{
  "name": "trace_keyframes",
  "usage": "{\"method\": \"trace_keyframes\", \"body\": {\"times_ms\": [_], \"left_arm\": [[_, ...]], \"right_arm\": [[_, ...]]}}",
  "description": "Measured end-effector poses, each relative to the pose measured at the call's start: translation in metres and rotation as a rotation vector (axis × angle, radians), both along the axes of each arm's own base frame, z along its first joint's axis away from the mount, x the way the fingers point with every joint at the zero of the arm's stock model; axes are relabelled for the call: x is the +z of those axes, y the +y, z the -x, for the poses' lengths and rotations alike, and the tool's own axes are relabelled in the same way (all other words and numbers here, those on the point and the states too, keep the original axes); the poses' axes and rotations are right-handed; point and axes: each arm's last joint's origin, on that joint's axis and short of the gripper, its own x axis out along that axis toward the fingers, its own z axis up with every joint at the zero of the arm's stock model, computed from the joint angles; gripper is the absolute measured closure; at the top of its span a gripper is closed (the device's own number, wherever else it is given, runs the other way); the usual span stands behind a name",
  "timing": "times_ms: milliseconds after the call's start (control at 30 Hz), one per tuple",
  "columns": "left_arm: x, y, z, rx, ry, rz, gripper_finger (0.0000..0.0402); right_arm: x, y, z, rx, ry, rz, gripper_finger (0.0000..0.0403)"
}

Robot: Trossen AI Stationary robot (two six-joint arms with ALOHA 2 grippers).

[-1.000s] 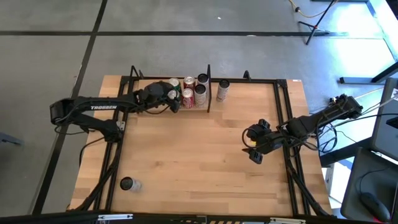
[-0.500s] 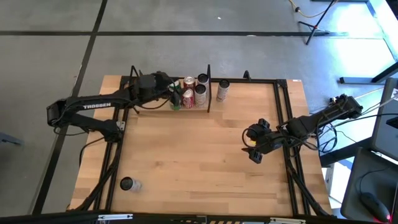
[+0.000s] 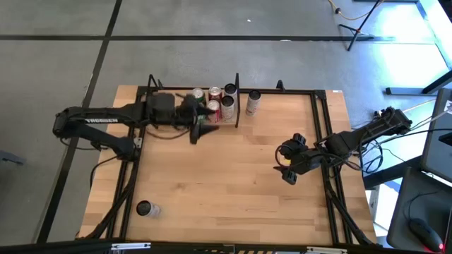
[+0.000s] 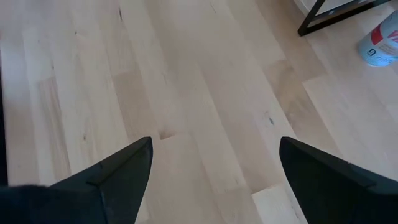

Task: Place canned beverage on shelf
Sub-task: Put the bottom white pink soda can on the shelf

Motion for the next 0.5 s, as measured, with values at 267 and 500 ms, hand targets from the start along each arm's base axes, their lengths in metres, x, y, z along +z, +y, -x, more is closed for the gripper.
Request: {"method": "trace_keyframes", "body": {"times_ms": [267, 500], "left_arm": [[0.017, -0.054, 0.02, -0.003, 0.255, 0.09, 0.0085], [0.009, -0.096, 0.047, -0.049, 0.492, 0.351, 0.0085]], "right_arm": [[0.0, 0.0, 0.0, 0.005, -0.004, 0.002, 0.0066], [0.0, 0.0, 0.0, 0.034, -0.001, 0.023, 0.0066]]}}
